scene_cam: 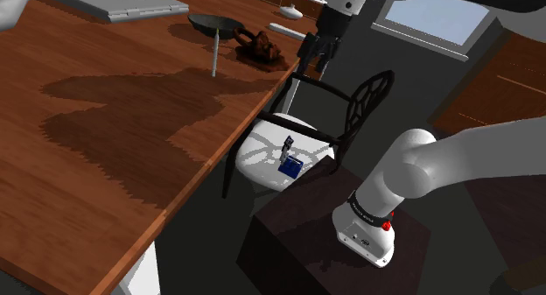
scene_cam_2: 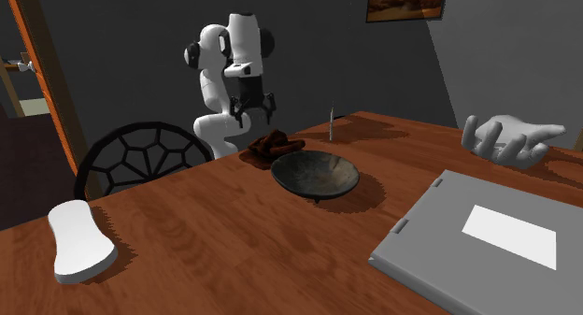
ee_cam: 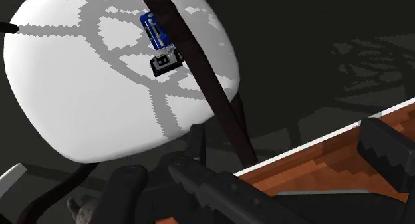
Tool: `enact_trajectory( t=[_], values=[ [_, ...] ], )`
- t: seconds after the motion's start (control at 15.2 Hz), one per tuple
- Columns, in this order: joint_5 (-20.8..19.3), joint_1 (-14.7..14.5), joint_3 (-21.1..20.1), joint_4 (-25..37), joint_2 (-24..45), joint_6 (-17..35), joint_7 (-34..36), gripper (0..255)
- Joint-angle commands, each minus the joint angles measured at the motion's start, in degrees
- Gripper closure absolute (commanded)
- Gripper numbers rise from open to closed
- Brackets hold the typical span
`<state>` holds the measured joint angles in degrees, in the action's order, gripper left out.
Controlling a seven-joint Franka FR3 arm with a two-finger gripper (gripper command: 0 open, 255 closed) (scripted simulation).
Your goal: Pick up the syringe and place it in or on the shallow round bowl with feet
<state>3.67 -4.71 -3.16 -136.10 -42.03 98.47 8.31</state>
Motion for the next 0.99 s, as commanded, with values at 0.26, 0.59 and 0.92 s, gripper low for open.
enact_trajectory(
  t=[0.26, 0.59, 0.92],
  values=[
    [1.7, -3.1, -5.5, 1.2, 4.8, 11.1, 1.9, 0],
    [1.6, -4.8, -10.2, 3.1, 9.4, 19.8, 3.6, 0],
    [-0.3, -5.6, -15.2, 6.0, 14.5, 27.8, 5.9, 0]
  ],
)
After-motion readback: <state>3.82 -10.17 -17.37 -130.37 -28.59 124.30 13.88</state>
